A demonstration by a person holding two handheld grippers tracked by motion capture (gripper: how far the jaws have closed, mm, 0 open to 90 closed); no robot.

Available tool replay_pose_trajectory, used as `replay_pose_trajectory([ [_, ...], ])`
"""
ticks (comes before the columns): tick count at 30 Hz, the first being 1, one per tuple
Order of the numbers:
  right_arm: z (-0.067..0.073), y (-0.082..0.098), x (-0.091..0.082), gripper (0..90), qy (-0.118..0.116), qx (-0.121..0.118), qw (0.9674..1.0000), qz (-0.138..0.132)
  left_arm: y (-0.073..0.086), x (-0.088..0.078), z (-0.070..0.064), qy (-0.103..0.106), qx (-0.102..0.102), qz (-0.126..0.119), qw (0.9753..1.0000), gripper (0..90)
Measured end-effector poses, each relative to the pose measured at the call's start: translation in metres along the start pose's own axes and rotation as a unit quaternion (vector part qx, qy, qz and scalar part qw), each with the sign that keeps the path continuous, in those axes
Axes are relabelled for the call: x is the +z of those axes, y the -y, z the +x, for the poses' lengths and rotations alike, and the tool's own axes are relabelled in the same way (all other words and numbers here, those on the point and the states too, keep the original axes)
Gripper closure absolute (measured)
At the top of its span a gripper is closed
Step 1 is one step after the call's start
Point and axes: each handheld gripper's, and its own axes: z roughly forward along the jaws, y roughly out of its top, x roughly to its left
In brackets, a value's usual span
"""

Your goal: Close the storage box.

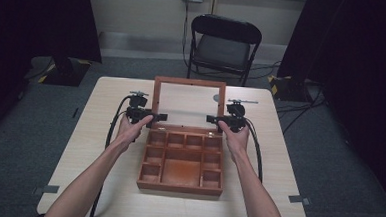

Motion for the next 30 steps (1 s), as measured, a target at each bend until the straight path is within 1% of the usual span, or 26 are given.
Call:
replay_pose_trajectory([
  [2, 0.002, 0.002, -0.004, 30.2, 0.002, -0.004, 1.0000, -0.006, 0.001, -0.004, -0.002, 0.002, 0.000, -0.006, 1.0000, 23.1],
  [4, 0.002, 0.003, -0.007, 31.3, -0.003, 0.000, 0.9999, -0.012, 0.002, -0.007, -0.004, 0.000, 0.006, -0.010, 0.9999, 23.3],
  [8, 0.003, 0.004, -0.012, 33.2, -0.005, 0.001, 0.9998, -0.020, 0.003, -0.011, -0.005, 0.001, 0.011, -0.016, 0.9998, 24.7],
  [9, 0.004, 0.005, -0.014, 33.8, -0.004, -0.003, 0.9996, -0.026, 0.003, -0.013, -0.007, -0.001, 0.017, -0.018, 0.9997, 25.2],
  [10, 0.005, 0.005, -0.015, 33.9, -0.002, -0.004, 0.9996, -0.026, 0.003, -0.014, -0.008, -0.004, 0.021, -0.019, 0.9996, 25.6],
  [12, 0.006, 0.005, -0.016, 34.3, -0.002, -0.007, 0.9995, -0.029, 0.004, -0.017, -0.009, -0.007, 0.021, -0.026, 0.9994, 27.9],
  [14, 0.007, 0.006, -0.018, 35.0, 0.000, -0.008, 0.9995, -0.030, 0.004, -0.017, -0.010, -0.005, 0.020, -0.027, 0.9994, 29.2],
  [15, 0.008, 0.006, -0.019, 36.8, 0.001, -0.009, 0.9994, -0.032, 0.005, -0.020, -0.010, -0.006, 0.024, -0.028, 0.9993, 30.2],
  [18, 0.008, 0.007, -0.021, 37.7, 0.001, -0.007, 0.9993, -0.038, 0.005, -0.021, -0.011, -0.006, 0.022, -0.031, 0.9993, 31.0],
  [23, 0.011, 0.008, -0.025, 39.0, 0.003, -0.010, 0.9992, -0.039, 0.006, -0.026, -0.012, -0.006, 0.028, -0.037, 0.9989, 34.0],
  [24, 0.011, 0.008, -0.026, 39.5, 0.002, -0.008, 0.9991, -0.042, 0.007, -0.027, -0.012, -0.002, 0.026, -0.039, 0.9989, 35.1],
  [26, 0.011, 0.009, -0.027, 40.9, 0.002, -0.006, 0.9990, -0.043, 0.008, -0.029, -0.011, -0.002, 0.032, -0.044, 0.9985, 37.8],
  [28, 0.011, 0.010, -0.029, 42.1, 0.003, -0.004, 0.9989, -0.047, 0.009, -0.030, -0.010, 0.001, 0.032, -0.047, 0.9984, 40.5],
  [30, 0.012, 0.012, -0.029, 42.4, 0.006, -0.003, 0.9988, -0.049, 0.009, -0.031, -0.012, -0.002, 0.037, -0.046, 0.9982, 41.2],
])
